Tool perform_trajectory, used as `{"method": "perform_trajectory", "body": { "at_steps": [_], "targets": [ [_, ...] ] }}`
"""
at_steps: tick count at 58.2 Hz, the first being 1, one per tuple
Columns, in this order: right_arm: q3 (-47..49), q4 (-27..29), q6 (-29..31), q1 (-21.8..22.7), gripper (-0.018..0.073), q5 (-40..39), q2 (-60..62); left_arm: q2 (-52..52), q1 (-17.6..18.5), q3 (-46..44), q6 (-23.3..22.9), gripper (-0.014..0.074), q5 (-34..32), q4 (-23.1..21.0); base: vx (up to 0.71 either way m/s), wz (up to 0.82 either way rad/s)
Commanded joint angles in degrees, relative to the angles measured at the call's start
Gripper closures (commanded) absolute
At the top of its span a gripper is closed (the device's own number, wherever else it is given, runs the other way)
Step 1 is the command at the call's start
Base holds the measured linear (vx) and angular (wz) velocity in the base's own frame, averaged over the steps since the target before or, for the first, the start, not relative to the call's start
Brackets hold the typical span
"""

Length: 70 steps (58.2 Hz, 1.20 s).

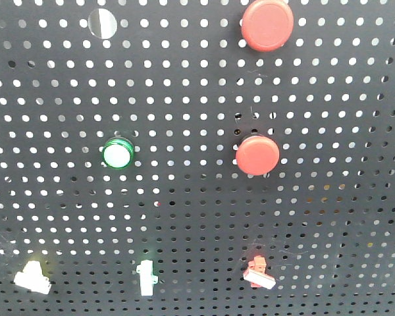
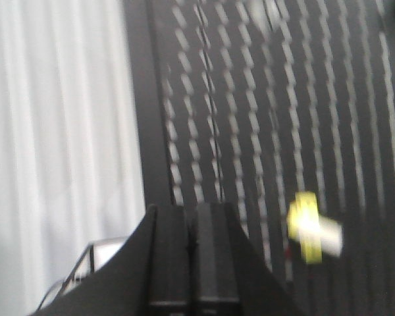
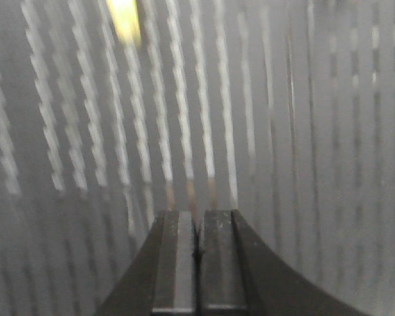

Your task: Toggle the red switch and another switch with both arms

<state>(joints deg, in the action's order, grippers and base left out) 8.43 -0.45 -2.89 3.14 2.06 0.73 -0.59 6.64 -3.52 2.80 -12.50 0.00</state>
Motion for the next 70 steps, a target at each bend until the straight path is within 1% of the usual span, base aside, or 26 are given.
{"method": "perform_trajectory", "body": {
  "at_steps": [1, 3, 7, 12, 15, 21, 26, 29, 31, 34, 39, 47, 49, 52, 55, 70],
  "targets": [
    [13.5, -3.6, 0.7, 0.4, 0.0566, 4.5, -2.5, 1.4, -0.1, -9.5, 0.3, 0.0594, 2.0, -2.4, 0.0, 0.0],
    [16.7, -4.5, 0.8, 0.4, 0.0566, 7.5, -4.5, 3.2, -0.1, -12.9, 0.3, 0.0594, 5.2, -2.3, 0.0, -0.01],
    [23.1, -4.7, 0.8, 0.4, 0.0566, 10.9, -8.6, 7.8, -0.1, -18.9, 0.5, 0.0594, 10.3, -2.2, 0.0, 0.0],
    [29.1, -3.5, 0.2, 0.4, 0.0566, 11.9, -13.3, 14.7, -0.1, -24.9, 0.4, 0.0594, 14.3, -2.3, 0.0, 0.0],
    [31.0, -1.6, 0.1, 0.4, 0.0566, 12.0, -15.7, 17.6, -0.1, -27.9, 0.2, 0.0594, 15.1, -2.3, 0.0, 0.0],
    [32.9, 5.2, 0.1, 0.4, 0.0566, 12.1, -18.4, 22.4, -0.1, -31.4, -0.1, 0.0594, 15.4, -2.6, 0.0, 0.0],
    [32.8, 10.5, 0.4, 0.4, 0.0566, 12.1, -19.2, 24.5, -0.1, -32.7, -1.7, 0.0594, 15.6, -5.1, 0.0, 0.0],
    [32.8, 12.2, 0.4, 0.4, 0.0566, 13.1, -19.4, 25.8, 0.0, -33.2, -1.3, 0.0594, 16.8, -6.4, 0.0, 0.0],
    [32.8, 12.6, 0.6, 0.4, 0.0566, 13.8, -19.4, 26.7, 0.3, -33.3, -0.2, 0.0594, 18.3, -6.7, 0.0, 0.0],
    [32.8, 12.6, 0.6, 0.4, 0.0566, 15.0, -19.6, 28.3, 1.7, -33.2, 2.2, 0.0594, 20.6, -9.1, 0.0, 0.0],
    [32.8, 12.3, 0.8, 0.4, 0.0566, 16.3, -19.6, 31.0, 4.5, -33.2, 9.0, 0.0594, 23.3, -14.0, 0.0, 0.0],
    [32.8, 12.3, 2.5, 0.4, 0.0566, 17.0, -19.6, 35.1, 9.8, -33.2, 21.5, 0.0594, 22.3, -25.3, 0.0, 0.0],
    [32.8, 12.3, 3.6, 0.4, 0.0566, 17.0, -19.6, 36.2, 10.4, -33.2, 24.4, 0.0594, 21.9, -27.0, 0.0, 0.0],
    [32.8, 12.3, 4.1, 0.4, 0.0566, 17.0, -19.6, 37.5, 10.9, -33.2, 27.0, 0.0594, 21.5, -28.8, 0.0, 0.0],
    [32.8, 12.3, 4.5, 0.4, 0.0566, 17.1, -19.6, 39.1, 10.7, -33.2, 28.7, 0.0594, 21.5, -30.3, 0.0, 0.0],
    [32.8, 12.4, 5.2, 0.4, 0.0566, 19.3, -19.6, 46.8, 10.7, -33.2, 28.8, 0.0594, 21.6, -30.5, 0.0, 0.0]
  ]
}}
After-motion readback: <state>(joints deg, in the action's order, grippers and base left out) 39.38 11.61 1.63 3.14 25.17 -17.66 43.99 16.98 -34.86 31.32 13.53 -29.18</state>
